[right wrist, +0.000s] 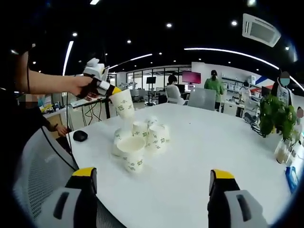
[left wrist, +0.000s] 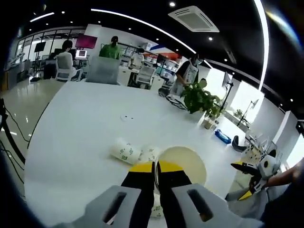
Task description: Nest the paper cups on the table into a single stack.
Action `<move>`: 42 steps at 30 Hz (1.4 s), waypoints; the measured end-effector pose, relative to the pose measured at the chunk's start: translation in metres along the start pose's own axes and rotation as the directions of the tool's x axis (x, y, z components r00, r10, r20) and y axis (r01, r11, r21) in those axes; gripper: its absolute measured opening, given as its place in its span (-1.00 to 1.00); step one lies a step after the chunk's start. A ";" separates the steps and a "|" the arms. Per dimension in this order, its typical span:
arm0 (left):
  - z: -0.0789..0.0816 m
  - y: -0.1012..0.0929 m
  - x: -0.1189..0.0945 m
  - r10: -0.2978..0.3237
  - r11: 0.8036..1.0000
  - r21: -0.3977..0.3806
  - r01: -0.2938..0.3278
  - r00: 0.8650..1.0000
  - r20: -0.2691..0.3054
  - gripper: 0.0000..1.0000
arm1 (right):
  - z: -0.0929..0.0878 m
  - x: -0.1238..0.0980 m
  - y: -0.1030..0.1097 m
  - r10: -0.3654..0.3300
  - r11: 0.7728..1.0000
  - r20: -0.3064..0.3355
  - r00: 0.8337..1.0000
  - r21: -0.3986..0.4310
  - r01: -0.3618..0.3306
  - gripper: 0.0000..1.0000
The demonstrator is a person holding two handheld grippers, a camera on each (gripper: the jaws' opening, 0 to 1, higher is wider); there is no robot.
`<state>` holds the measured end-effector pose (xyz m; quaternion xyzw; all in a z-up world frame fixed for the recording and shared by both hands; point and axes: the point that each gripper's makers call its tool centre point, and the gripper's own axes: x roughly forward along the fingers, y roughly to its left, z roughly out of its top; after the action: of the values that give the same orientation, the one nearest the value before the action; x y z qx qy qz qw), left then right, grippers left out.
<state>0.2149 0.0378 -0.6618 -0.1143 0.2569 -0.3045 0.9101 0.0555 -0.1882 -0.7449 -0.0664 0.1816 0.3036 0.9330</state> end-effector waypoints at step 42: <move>-0.070 -0.087 0.043 -0.155 0.982 0.072 0.173 0.966 -0.206 -1.00 | -0.005 0.000 -0.004 -0.015 1.000 -0.023 1.000 -0.006 0.015 0.83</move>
<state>0.1633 -0.0609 -0.7059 -0.0630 0.3225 -0.3999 0.8556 0.0563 -0.1925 -0.7493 -0.0741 0.1910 0.2965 0.9328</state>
